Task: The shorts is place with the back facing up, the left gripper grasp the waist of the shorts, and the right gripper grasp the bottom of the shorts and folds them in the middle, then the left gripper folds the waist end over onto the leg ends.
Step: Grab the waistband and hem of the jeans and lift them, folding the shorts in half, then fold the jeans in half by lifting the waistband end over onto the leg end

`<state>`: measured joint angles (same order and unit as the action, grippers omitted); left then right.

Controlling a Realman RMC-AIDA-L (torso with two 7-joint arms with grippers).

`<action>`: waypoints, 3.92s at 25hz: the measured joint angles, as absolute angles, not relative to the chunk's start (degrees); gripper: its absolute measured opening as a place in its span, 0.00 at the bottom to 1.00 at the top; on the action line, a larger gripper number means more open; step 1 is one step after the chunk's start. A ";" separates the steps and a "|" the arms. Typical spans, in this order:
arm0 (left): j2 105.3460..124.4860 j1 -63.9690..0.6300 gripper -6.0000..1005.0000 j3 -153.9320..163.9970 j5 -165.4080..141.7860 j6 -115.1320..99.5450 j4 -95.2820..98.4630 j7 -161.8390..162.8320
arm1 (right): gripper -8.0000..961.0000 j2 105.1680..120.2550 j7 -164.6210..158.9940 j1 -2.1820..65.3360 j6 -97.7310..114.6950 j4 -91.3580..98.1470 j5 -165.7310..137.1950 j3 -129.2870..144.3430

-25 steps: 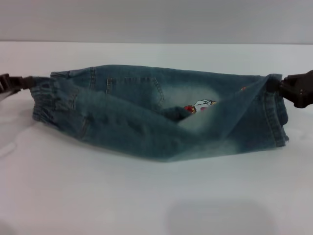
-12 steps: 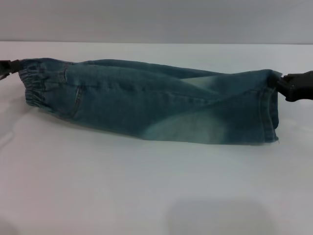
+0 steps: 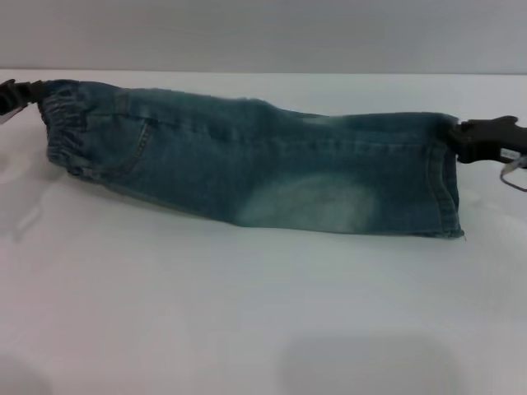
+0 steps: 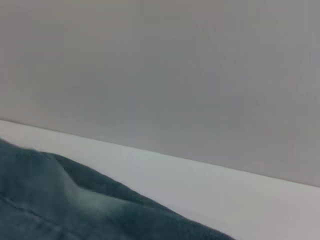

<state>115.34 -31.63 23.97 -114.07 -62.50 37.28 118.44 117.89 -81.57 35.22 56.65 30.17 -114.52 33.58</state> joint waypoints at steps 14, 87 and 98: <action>116.45 -34.56 0.05 23.99 -113.24 -58.97 32.77 112.76 | 0.01 118.39 -78.80 37.86 50.27 25.71 -113.78 33.16; 117.54 -29.91 0.83 26.41 -107.82 -59.03 28.52 72.33 | 0.71 118.56 -68.90 36.07 44.22 24.70 -98.11 33.57; 117.98 -31.60 0.83 26.91 -107.27 -52.27 24.63 65.76 | 0.71 118.56 -68.90 36.10 47.08 24.92 -98.08 33.57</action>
<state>117.98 -31.60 26.91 -107.27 -52.27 24.63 65.76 118.56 -68.90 36.10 47.08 24.92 -98.08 33.57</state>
